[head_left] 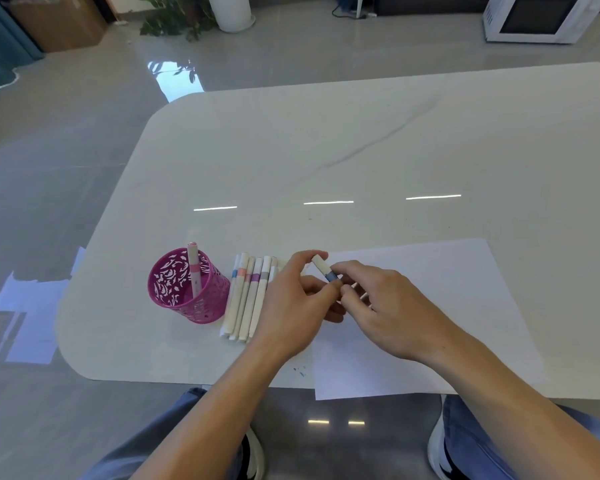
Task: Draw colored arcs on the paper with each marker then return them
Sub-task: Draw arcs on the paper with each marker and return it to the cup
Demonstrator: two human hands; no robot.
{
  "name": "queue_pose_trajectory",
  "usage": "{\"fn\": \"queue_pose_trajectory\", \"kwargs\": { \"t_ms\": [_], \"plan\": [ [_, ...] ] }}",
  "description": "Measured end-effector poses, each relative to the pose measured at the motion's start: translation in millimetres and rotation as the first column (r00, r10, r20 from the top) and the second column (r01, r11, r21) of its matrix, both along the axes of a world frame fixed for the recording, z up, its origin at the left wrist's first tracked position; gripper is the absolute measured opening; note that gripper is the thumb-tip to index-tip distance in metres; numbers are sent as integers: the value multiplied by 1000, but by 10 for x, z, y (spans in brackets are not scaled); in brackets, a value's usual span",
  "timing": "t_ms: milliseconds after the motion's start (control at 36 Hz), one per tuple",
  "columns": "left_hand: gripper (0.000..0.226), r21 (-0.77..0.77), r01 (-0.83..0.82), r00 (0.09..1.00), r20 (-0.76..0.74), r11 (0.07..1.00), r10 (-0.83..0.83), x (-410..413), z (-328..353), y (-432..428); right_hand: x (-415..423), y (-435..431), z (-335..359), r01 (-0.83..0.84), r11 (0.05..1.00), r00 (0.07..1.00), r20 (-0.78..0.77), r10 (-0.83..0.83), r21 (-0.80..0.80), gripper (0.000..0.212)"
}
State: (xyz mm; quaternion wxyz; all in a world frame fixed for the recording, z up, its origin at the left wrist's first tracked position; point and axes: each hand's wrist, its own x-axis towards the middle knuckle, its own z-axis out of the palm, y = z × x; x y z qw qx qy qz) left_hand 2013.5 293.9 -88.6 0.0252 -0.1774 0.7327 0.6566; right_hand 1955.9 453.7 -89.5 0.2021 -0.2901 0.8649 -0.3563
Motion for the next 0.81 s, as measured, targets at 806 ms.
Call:
{"fn": "queue_pose_trajectory", "kwargs": {
  "t_ms": [806],
  "plan": [
    [21,-469,298,954,130,831,-269,8,-122,-163,6,99,-135,-69,931,955,-247,167,359,39]
  ]
}}
